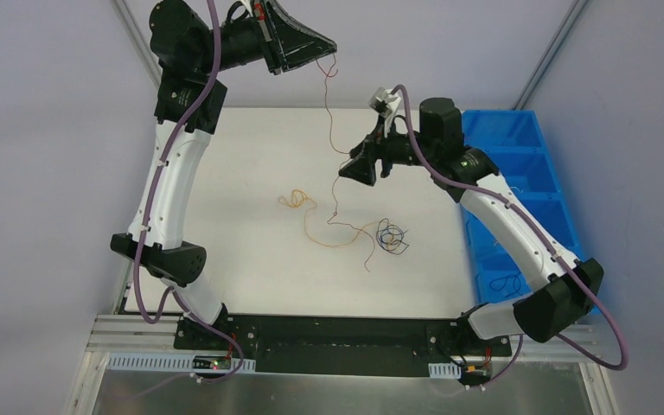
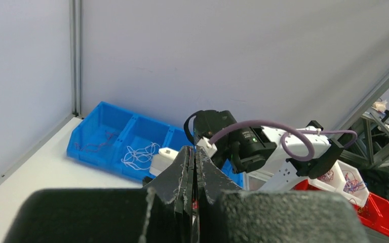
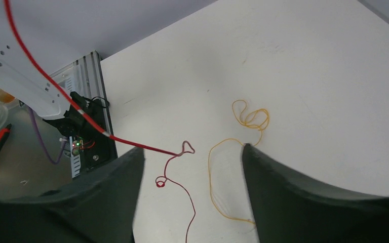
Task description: Untangle the cables
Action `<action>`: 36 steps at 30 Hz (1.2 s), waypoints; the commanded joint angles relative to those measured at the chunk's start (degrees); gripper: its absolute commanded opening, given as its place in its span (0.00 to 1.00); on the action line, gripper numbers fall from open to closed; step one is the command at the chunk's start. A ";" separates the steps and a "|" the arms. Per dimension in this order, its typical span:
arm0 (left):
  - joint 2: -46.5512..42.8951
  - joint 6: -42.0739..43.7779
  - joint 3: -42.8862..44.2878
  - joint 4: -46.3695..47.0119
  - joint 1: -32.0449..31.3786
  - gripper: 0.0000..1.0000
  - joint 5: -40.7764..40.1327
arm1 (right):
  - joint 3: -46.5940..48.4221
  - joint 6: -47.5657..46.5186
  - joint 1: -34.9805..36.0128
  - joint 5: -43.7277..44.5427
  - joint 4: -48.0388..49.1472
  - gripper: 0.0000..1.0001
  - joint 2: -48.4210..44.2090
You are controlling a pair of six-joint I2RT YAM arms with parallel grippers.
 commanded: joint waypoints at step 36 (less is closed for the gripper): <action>-14.16 5.95 -35.86 -5.58 15.16 0.00 -10.39 | -5.28 4.95 2.82 19.62 22.46 0.00 -7.32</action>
